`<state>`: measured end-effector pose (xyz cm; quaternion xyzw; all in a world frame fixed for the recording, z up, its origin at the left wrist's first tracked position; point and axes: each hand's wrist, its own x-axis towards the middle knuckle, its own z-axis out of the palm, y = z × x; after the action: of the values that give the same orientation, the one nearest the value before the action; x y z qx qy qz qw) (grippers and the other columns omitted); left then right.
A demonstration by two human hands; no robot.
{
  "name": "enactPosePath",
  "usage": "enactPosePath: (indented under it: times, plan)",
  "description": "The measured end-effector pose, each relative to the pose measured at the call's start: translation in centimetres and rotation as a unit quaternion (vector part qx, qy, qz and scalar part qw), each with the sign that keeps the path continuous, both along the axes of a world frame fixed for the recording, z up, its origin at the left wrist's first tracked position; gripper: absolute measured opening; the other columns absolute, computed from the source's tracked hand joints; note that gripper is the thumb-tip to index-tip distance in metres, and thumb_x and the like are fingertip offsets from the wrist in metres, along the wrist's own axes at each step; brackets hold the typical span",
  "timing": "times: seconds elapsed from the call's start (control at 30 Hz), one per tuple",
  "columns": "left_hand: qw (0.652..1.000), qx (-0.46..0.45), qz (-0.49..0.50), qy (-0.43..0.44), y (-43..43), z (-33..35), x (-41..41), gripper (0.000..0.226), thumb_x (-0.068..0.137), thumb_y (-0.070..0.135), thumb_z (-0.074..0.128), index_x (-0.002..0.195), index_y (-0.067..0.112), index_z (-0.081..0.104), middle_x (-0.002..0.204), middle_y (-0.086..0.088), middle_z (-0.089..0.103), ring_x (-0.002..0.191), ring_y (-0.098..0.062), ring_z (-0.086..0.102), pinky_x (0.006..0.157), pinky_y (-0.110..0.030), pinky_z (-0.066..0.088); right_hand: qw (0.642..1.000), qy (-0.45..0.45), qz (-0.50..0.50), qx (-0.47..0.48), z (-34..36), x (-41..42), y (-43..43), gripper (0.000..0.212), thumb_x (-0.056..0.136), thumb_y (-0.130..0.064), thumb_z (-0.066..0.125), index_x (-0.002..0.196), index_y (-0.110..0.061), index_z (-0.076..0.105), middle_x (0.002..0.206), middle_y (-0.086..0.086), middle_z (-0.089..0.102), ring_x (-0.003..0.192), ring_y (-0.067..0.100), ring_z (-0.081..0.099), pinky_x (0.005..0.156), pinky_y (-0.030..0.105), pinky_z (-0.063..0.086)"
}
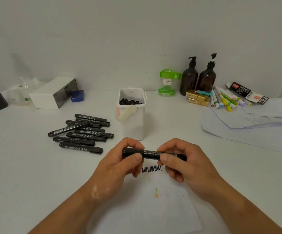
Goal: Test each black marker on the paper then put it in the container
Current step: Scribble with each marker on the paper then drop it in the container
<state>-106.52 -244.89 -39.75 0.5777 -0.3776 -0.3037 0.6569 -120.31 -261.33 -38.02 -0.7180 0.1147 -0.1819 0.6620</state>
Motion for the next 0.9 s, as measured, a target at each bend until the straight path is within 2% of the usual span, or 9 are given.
enactPosePath:
  times: [0.13, 0.2, 0.3, 0.47, 0.53, 0.7, 0.8, 0.9]
  plan:
    - [0.998, 0.029, -0.01, -0.056, 0.0, 0.0, -0.2, 0.027, 0.082, 0.04, 0.063, 0.102, 0.023, 0.058, 0.065, -0.002, 0.052, 0.066, -0.022, 0.047, 0.069, -0.04, 0.042, 0.998, -0.014, -0.038, -0.049, -0.1, 0.2, 0.4, 0.006, 0.079, -0.022, 0.066, 0.083, -0.025, 0.07, 0.072, 0.016, 0.064, 0.053, 0.02, 0.045, 0.047, 0.028, 0.035]
    - [0.997, 0.028, -0.012, -0.066, 0.0, 0.1, -0.4, 0.03, 0.083, 0.041, 0.064, 0.101, 0.019, 0.055, 0.065, -0.001, 0.052, 0.065, -0.021, 0.047, 0.067, -0.039, 0.042, 0.995, -0.023, -0.06, -0.071, -0.1, 0.2, 0.5, 0.005, 0.078, -0.024, 0.066, 0.081, -0.027, 0.069, 0.067, 0.008, 0.063, 0.052, 0.016, 0.046, 0.05, 0.027, 0.036]
    - [0.998, 0.019, -0.005, -0.053, -0.2, 0.3, -0.7, 0.031, 0.085, 0.033, 0.067, 0.098, 0.011, 0.049, 0.063, -0.003, 0.05, 0.062, -0.021, 0.046, 0.064, -0.035, 0.042, 0.99, -0.033, -0.089, -0.105, 0.0, 0.3, 0.9, 0.003, 0.076, -0.028, 0.065, 0.078, -0.028, 0.067, 0.061, -0.002, 0.06, 0.05, 0.01, 0.046, 0.052, 0.024, 0.037]
    - [1.0, 0.004, -0.005, -0.017, -0.4, 0.6, -1.1, 0.025, 0.086, 0.019, 0.062, 0.095, 0.006, 0.043, 0.062, -0.001, 0.045, 0.058, -0.02, 0.042, 0.059, -0.034, 0.039, 0.981, -0.039, -0.129, -0.141, 0.2, 0.2, 1.3, 0.004, 0.073, -0.027, 0.065, 0.075, -0.029, 0.067, 0.058, 0.003, 0.06, 0.048, 0.009, 0.045, 0.048, 0.022, 0.038]
    - [1.0, 0.003, -0.013, -0.013, -0.4, 0.6, -1.3, 0.025, 0.086, 0.017, 0.062, 0.097, 0.005, 0.042, 0.062, 0.001, 0.046, 0.057, -0.02, 0.041, 0.058, -0.033, 0.039, 0.979, -0.037, -0.135, -0.148, 0.3, 0.1, 1.3, 0.004, 0.073, -0.026, 0.065, 0.074, -0.029, 0.067, 0.056, 0.0, 0.058, 0.047, 0.009, 0.044, 0.047, 0.021, 0.037]
    - [1.0, -0.009, -0.02, 0.008, -0.4, 0.6, -1.5, 0.026, 0.086, 0.014, 0.063, 0.097, 0.005, 0.041, 0.062, 0.003, 0.046, 0.056, -0.018, 0.04, 0.058, -0.032, 0.04, 0.978, -0.036, -0.137, -0.152, 0.2, 0.0, 1.3, 0.003, 0.073, -0.026, 0.064, 0.074, -0.027, 0.066, 0.052, -0.006, 0.054, 0.046, 0.008, 0.043, 0.047, 0.02, 0.036]
    - [0.999, -0.016, -0.026, 0.009, -0.2, 0.3, -1.2, 0.029, 0.084, 0.023, 0.068, 0.097, 0.01, 0.045, 0.063, 0.001, 0.048, 0.059, -0.02, 0.043, 0.063, -0.037, 0.041, 0.985, -0.03, -0.114, -0.123, 0.1, 0.2, 1.2, 0.002, 0.074, -0.026, 0.065, 0.075, -0.026, 0.067, 0.058, 0.002, 0.057, 0.049, 0.011, 0.043, 0.05, 0.027, 0.036]
    - [0.999, -0.036, -0.011, 0.005, -0.4, 0.2, -0.8, 0.025, 0.082, 0.029, 0.07, 0.093, 0.015, 0.052, 0.066, -0.006, 0.053, 0.063, -0.025, 0.046, 0.067, -0.044, 0.04, 0.993, -0.038, -0.082, -0.074, 0.3, 0.3, 1.1, 0.009, 0.073, -0.031, 0.068, 0.08, -0.028, 0.064, 0.065, 0.007, 0.06, 0.053, 0.014, 0.044, 0.053, 0.028, 0.036]
